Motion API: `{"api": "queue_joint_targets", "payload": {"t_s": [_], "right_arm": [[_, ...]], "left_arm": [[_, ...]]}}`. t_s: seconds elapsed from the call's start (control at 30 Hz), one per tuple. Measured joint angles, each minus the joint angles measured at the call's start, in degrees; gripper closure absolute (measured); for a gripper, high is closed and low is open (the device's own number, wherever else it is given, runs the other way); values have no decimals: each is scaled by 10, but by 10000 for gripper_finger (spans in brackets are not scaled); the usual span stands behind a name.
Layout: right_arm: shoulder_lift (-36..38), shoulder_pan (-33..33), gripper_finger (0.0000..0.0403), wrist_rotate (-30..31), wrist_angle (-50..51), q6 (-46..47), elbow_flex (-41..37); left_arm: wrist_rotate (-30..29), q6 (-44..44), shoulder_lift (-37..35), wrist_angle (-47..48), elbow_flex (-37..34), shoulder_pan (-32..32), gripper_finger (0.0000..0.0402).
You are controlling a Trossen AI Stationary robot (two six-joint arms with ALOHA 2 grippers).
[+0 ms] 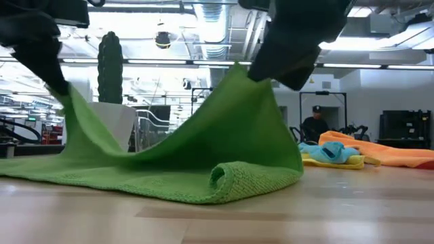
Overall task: Fold microfiber towels
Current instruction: Fold the green microfiber cloth
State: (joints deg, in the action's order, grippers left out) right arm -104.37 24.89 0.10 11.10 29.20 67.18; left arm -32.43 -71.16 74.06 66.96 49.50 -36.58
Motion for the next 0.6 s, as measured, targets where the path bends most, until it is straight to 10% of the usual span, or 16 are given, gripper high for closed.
{"api": "queue_joint_targets", "payload": {"t_s": [0.6], "right_arm": [[-95, 18, 391, -32, -67, 38, 33]], "left_arm": [[-10, -37, -10, -17, 0, -59, 401]]}}
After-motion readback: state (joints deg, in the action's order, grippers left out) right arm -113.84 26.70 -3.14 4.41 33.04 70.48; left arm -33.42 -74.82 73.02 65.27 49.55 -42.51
